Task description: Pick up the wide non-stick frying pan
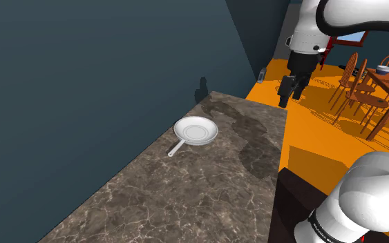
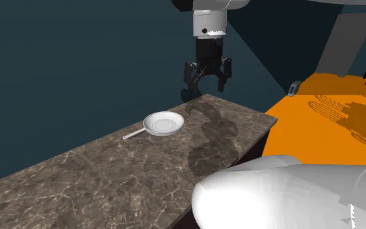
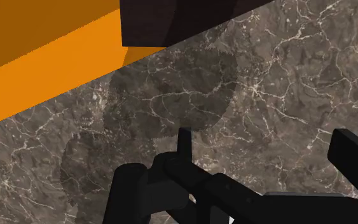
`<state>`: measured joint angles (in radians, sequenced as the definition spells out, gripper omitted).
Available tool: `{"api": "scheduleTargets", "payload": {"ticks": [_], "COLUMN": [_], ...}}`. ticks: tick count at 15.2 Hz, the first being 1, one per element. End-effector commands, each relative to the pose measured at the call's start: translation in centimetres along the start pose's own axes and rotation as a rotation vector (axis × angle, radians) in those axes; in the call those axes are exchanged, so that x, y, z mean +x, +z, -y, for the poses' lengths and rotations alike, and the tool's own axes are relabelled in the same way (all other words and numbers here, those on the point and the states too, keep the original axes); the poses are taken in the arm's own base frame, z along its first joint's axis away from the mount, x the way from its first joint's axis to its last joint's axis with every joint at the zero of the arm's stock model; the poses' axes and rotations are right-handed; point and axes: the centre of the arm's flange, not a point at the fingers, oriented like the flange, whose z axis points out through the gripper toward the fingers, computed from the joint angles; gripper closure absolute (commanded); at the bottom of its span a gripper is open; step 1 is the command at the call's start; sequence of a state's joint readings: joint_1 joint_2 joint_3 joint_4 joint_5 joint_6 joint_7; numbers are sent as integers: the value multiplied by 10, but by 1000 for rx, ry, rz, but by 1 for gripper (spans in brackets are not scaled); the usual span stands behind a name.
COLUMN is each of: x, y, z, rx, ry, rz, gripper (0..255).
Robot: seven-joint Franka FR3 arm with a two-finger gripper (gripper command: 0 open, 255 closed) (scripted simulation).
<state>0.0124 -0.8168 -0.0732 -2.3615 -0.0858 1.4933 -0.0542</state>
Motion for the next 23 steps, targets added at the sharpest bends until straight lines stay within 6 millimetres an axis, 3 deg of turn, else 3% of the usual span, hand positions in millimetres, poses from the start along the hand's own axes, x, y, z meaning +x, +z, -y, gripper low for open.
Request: {"api": "scheduleTargets", "payload": {"ticks": [1,11,23], "x": [0,112,227], "y": [0,65,154], "z": [0,51,131], "rx": [0,-118,-259], "ry": [0,-220,-485], "rz": [0,19,41], "gripper": [0,0,0]}}
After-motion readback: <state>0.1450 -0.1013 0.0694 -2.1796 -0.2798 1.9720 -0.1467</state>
